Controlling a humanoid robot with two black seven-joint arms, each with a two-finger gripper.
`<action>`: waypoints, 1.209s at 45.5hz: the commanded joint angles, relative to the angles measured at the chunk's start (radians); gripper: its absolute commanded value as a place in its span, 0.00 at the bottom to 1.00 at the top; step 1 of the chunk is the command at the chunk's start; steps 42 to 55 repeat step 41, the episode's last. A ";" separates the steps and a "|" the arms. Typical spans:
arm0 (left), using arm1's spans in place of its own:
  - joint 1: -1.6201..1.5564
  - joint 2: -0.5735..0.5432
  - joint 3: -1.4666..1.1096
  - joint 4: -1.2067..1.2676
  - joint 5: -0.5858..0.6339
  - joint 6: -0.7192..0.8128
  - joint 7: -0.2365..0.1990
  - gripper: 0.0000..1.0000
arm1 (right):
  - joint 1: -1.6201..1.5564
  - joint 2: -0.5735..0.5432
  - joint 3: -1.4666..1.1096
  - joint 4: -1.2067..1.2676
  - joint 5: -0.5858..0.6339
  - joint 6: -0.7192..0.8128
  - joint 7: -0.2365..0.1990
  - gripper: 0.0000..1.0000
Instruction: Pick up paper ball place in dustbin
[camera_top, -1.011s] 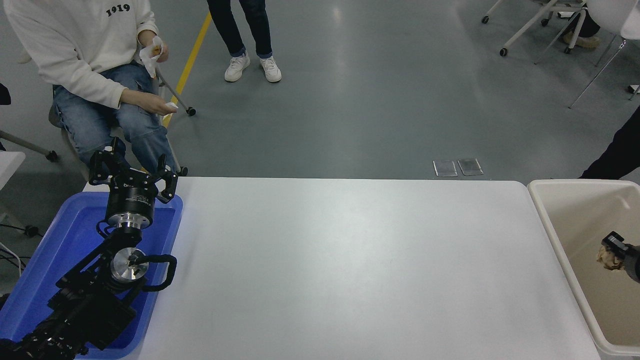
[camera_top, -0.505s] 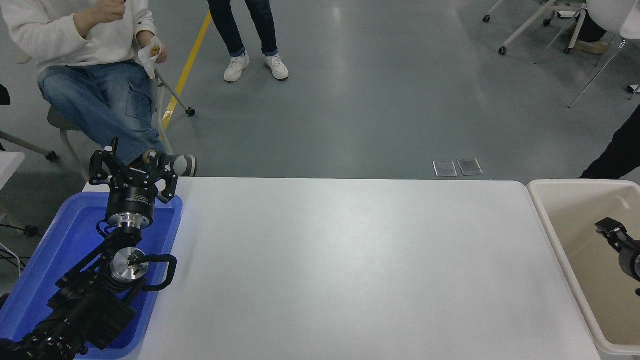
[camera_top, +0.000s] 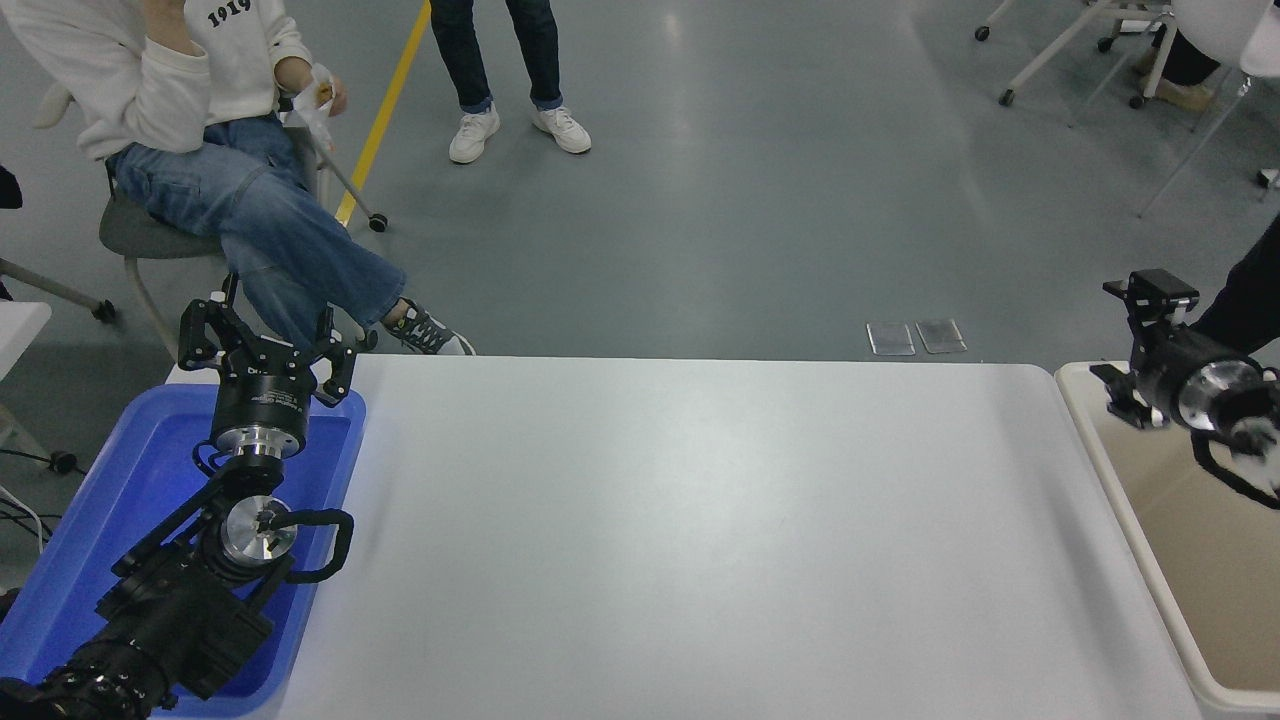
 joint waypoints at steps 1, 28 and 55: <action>0.000 0.000 0.000 0.000 0.000 0.000 -0.001 0.99 | -0.072 0.186 0.271 0.098 0.198 0.014 0.003 1.00; 0.000 0.000 0.000 0.000 0.000 0.000 -0.001 0.99 | -0.221 0.341 0.359 -0.035 0.321 0.247 0.006 1.00; 0.000 0.000 -0.002 0.000 0.000 0.000 -0.001 0.99 | -0.236 0.337 0.350 -0.055 0.372 0.273 0.006 1.00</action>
